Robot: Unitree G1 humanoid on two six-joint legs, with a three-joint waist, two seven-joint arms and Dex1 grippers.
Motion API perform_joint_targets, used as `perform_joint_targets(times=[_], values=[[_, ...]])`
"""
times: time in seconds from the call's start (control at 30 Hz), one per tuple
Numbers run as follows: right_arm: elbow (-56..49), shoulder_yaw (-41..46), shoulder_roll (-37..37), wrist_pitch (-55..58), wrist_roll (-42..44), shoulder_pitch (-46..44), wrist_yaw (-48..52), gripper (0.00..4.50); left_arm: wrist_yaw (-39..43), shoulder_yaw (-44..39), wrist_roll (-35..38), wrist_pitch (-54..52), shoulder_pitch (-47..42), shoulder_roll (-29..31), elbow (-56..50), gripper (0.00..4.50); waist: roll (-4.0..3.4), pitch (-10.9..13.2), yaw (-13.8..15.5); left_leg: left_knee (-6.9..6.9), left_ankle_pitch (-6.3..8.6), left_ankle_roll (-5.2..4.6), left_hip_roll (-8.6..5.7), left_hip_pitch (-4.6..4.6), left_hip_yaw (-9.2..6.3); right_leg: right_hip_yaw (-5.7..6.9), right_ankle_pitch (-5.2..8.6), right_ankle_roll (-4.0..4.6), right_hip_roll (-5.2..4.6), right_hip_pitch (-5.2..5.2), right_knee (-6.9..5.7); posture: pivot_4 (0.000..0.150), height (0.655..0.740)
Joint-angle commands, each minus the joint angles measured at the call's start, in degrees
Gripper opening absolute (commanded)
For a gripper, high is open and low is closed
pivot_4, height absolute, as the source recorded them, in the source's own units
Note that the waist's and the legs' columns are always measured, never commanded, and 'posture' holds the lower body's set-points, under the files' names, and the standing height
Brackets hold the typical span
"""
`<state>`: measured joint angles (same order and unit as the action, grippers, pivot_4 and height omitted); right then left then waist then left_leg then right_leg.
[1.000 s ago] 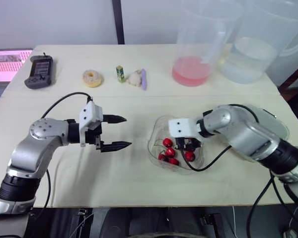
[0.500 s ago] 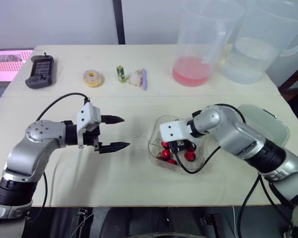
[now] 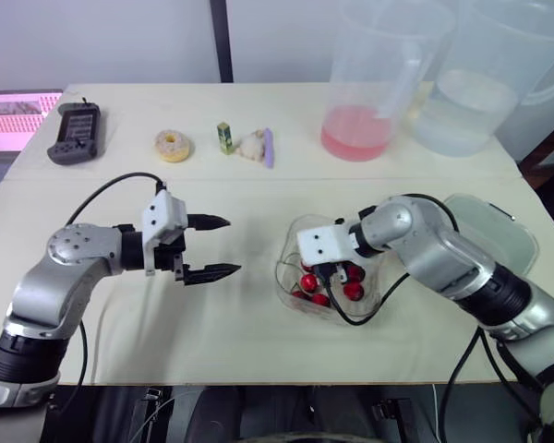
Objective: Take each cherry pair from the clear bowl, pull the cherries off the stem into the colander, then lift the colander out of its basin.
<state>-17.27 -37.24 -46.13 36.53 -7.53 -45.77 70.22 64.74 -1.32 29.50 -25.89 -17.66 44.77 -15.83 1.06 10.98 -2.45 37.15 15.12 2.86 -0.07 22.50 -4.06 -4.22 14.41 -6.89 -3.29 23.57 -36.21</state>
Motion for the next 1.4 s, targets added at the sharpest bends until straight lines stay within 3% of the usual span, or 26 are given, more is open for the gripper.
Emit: perform_joint_targets(times=[0.03, 0.2, 0.43, 0.6, 0.83, 1.13, 1.23, 1.4], values=[[-6.2, 6.4, -2.6, 2.4, 2.3, 0.0, 1.6, 1.27, -0.1, -1.8, 1.8, 0.0, -1.6, -0.3, 0.0, 4.5, 0.0, 0.0, 0.0, 0.0, 0.0, 0.0, 0.0, 0.0, 0.0, 0.0, 0.0, 0.0, 0.0, 0.0, 0.0, 0.15, 0.74], [-12.9, 16.2, -5.5, 5.9, 6.5, 2.0, 0.4, 1.27, -1.1, -2.5, 5.8, -3.0, -5.5, -2.7, 1.8, 4.5, 0.0, 0.0, 0.3, 0.04, 0.0, 0.0, -0.01, 0.0, -0.08, 0.07, 0.0, 0.0, -0.01, -0.07, 0.0, 0.15, 0.74], [-19.9, 25.6, -8.1, 3.6, 5.1, 6.3, -7.4, 1.27, -5.1, -4.1, 13.9, -10.0, -16.3, -9.8, 6.2, 4.5, 0.0, 0.0, 0.2, 0.1, 0.0, 0.0, -0.03, -0.01, -0.13, 0.12, 0.0, -0.01, 0.0, -0.13, 0.0, 0.15, 0.74], [-21.3, 29.3, 1.8, 8.3, 4.7, 3.5, -19.6, 1.27, -12.1, -6.5, 17.6, -12.2, -25.6, -18.2, 12.5, 4.5, 0.0, 0.0, 0.0, 0.14, -0.07, 0.11, -0.03, -0.03, -0.17, 0.12, -0.03, 0.0, 0.02, -0.13, -0.06, 0.15, 0.74], [-22.8, 31.2, 19.0, 12.3, 5.2, 2.3, -35.6, 1.27, -23.6, -11.0, 20.3, -11.2, -31.6, -27.9, 15.9, 4.5, 0.01, 0.0, 0.2, 0.08, -0.09, 0.15, -0.08, -0.02, -0.36, 0.15, -0.04, 0.01, 0.02, -0.12, -0.14, 0.15, 0.74], [-24.1, 28.3, 21.9, 12.2, 5.8, 5.1, -40.6, 1.27, -27.5, -12.3, 24.6, -14.5, -31.4, -30.1, 13.2, 4.5, 0.01, 0.0, 0.2, -0.01, -0.11, 0.18, -0.16, 0.0, -0.41, 0.19, -0.04, 0.01, -0.04, -0.12, -0.12, 0.15, 0.74], [-23.7, 28.1, 21.7, 11.9, 6.4, 4.8, -40.6, 1.25, -26.9, -11.8, 25.9, -16.0, -31.2, -29.4, 13.0, 3.66, 0.01, 0.0, 0.0, 0.0, -0.13, 0.22, -0.15, -0.02, -0.43, 0.21, -0.04, 0.01, -0.02, -0.13, -0.12, 0.15, 0.74], [-23.8, 27.7, 21.0, 11.5, 7.0, 4.5, -40.3, 1.25, -26.4, -10.5, 26.2, -17.6, -30.5, -28.9, 11.8, 1.02, 0.01, 0.0, 0.0, -0.01, -0.14, 0.23, -0.15, -0.02, -0.46, 0.21, -0.04, 0.01, 0.01, -0.13, -0.12, 0.15, 0.74]])
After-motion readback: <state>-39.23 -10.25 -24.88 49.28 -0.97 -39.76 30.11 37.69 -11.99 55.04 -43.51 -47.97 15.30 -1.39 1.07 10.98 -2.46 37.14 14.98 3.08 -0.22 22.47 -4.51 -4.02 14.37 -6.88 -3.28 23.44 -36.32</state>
